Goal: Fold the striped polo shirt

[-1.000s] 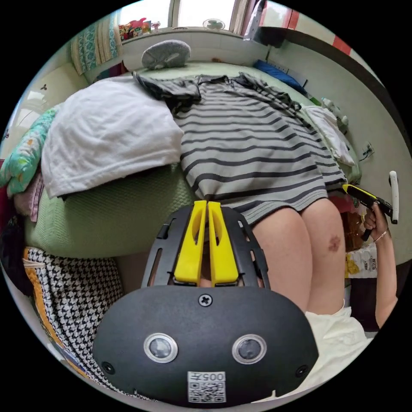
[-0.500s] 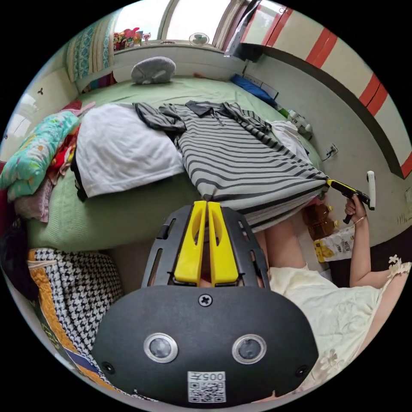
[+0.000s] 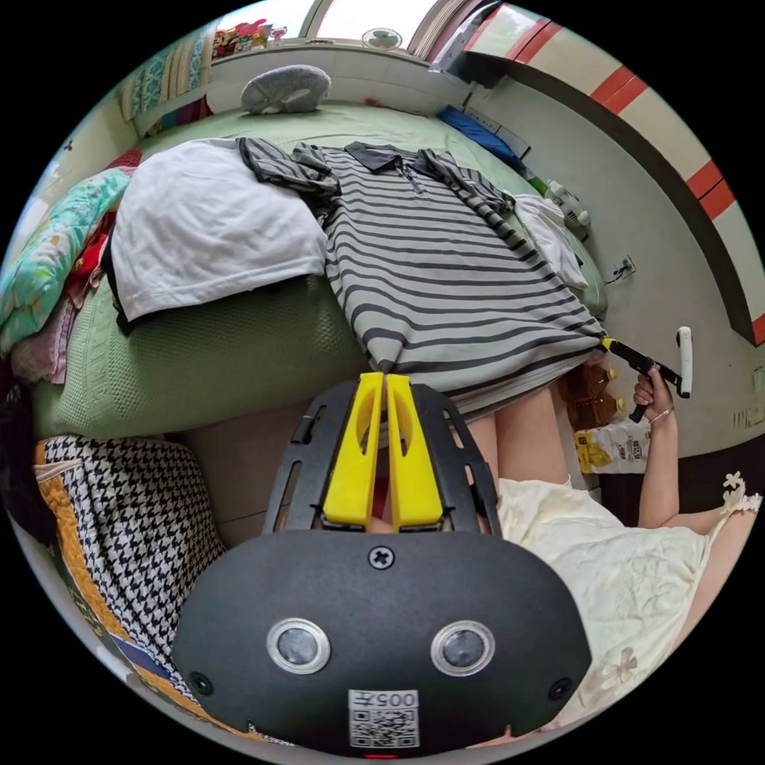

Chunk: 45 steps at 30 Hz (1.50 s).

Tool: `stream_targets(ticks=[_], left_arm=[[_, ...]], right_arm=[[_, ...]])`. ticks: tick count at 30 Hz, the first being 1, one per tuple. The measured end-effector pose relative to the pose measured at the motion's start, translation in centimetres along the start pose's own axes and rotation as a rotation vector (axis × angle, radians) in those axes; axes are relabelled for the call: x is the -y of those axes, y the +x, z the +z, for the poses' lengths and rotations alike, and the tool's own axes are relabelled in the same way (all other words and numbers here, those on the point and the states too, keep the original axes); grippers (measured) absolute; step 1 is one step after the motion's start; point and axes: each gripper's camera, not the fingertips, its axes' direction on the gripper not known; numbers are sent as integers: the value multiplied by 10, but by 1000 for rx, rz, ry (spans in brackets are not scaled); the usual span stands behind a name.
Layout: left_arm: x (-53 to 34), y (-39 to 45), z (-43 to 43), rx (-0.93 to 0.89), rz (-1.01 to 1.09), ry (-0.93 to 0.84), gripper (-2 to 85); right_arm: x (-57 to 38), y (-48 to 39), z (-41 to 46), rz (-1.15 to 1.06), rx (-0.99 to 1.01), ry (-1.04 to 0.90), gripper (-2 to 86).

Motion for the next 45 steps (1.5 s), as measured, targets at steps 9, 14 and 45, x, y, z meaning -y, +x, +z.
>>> stream_targets(ticks=[9, 14, 45], left_arm=[[9, 2, 2, 13, 7, 16, 1], [12, -2, 14, -18, -7, 1, 2], [56, 25, 39, -80, -16, 85, -2]], right_arm=[[7, -1, 16, 16, -50, -30, -16], [8, 0, 22, 39, -54, -30, -16], [36, -18, 103, 15, -55, -88, -11]])
